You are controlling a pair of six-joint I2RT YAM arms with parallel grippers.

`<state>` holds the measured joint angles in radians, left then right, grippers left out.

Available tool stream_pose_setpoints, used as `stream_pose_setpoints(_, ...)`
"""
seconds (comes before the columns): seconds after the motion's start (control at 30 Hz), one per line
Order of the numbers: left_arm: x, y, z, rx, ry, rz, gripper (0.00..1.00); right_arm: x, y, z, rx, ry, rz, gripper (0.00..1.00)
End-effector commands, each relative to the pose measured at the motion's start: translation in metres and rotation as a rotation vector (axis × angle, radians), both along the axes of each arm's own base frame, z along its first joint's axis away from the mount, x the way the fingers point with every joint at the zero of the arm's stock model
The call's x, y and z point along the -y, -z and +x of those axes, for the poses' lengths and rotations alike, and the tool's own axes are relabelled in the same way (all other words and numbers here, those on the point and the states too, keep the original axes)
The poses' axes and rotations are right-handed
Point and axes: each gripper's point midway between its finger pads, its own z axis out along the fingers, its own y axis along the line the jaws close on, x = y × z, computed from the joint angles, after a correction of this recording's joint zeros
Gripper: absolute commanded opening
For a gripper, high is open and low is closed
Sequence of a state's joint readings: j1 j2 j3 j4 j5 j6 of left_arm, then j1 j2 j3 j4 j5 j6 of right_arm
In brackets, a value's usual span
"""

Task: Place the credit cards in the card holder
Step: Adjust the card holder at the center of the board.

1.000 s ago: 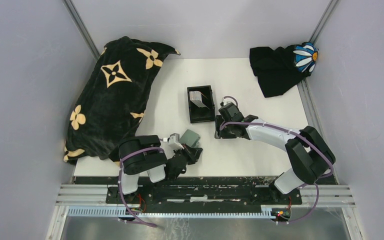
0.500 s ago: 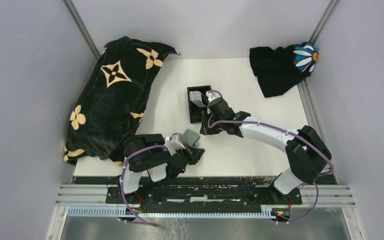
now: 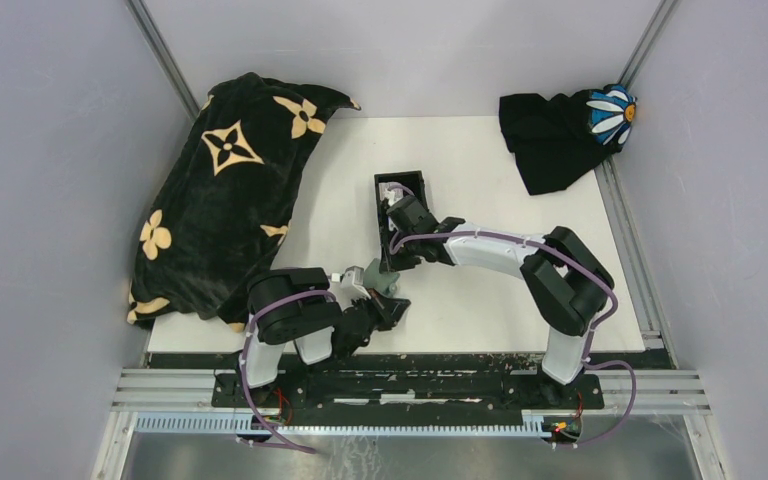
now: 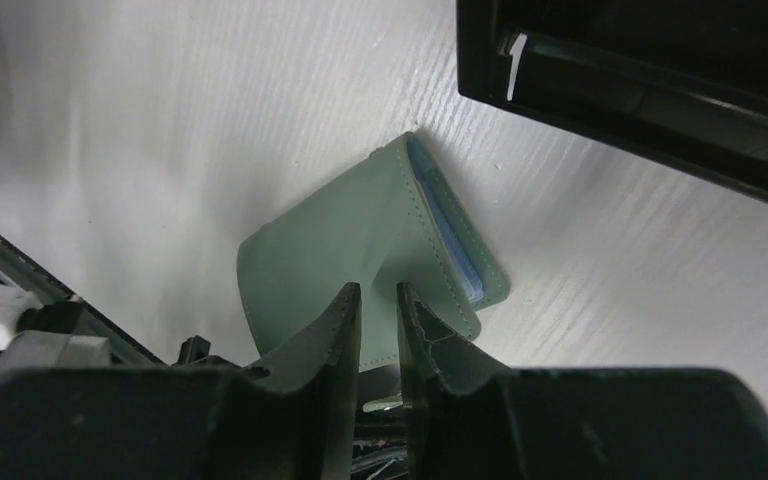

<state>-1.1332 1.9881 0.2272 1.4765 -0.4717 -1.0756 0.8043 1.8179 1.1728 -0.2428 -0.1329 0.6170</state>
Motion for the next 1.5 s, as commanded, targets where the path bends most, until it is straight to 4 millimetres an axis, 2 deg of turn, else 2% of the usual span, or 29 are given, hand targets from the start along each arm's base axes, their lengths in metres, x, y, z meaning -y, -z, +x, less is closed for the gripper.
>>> stream_pose_setpoints(0.0,-0.008,0.004,-0.002,0.022,0.016,0.05,0.03,-0.006,0.008,-0.004,-0.029,0.014,0.027,0.25)
stream_pose_setpoints(0.17,0.0,-0.005,-0.009,0.015,0.064,0.02,0.03,0.004,0.035,-0.014,-0.076,0.023,-0.013,0.24)
stream_pose_setpoints(0.3,0.0,-0.015,-0.015,0.008,0.088,0.0,0.05,0.01,0.048,-0.017,-0.095,0.031,-0.035,0.24)
stream_pose_setpoints(0.43,-0.002,-0.03,-0.02,0.023,0.1,0.005,0.11,0.015,0.055,-0.016,-0.111,0.04,-0.039,0.24)
stream_pose_setpoints(0.6,0.002,-0.038,-0.028,0.039,0.129,0.095,0.2,0.02,0.059,-0.011,-0.12,0.054,-0.038,0.24)
stream_pose_setpoints(0.73,-0.018,-0.043,-0.026,0.046,0.046,0.162,0.25,0.025,0.06,-0.008,-0.118,0.064,-0.048,0.24)
stream_pose_setpoints(0.97,-0.089,-0.044,-0.004,0.049,-0.247,0.304,0.29,0.033,0.062,-0.003,-0.115,0.066,-0.081,0.23)
stream_pose_setpoints(1.07,-0.112,-0.041,0.001,0.057,-0.339,0.356,0.32,0.036,0.061,-0.003,-0.112,0.048,-0.11,0.23)
stream_pose_setpoints(1.2,-0.125,-0.035,0.007,0.072,-0.4,0.419,0.35,0.04,0.059,-0.002,-0.103,0.024,-0.146,0.23)
stream_pose_setpoints(1.3,-0.126,-0.029,0.01,0.071,-0.413,0.452,0.4,0.043,0.06,-0.003,-0.104,0.01,-0.16,0.23)
stream_pose_setpoints(1.47,-0.127,-0.03,0.017,0.079,-0.435,0.471,0.44,0.047,0.061,-0.005,-0.107,-0.006,-0.183,0.23)
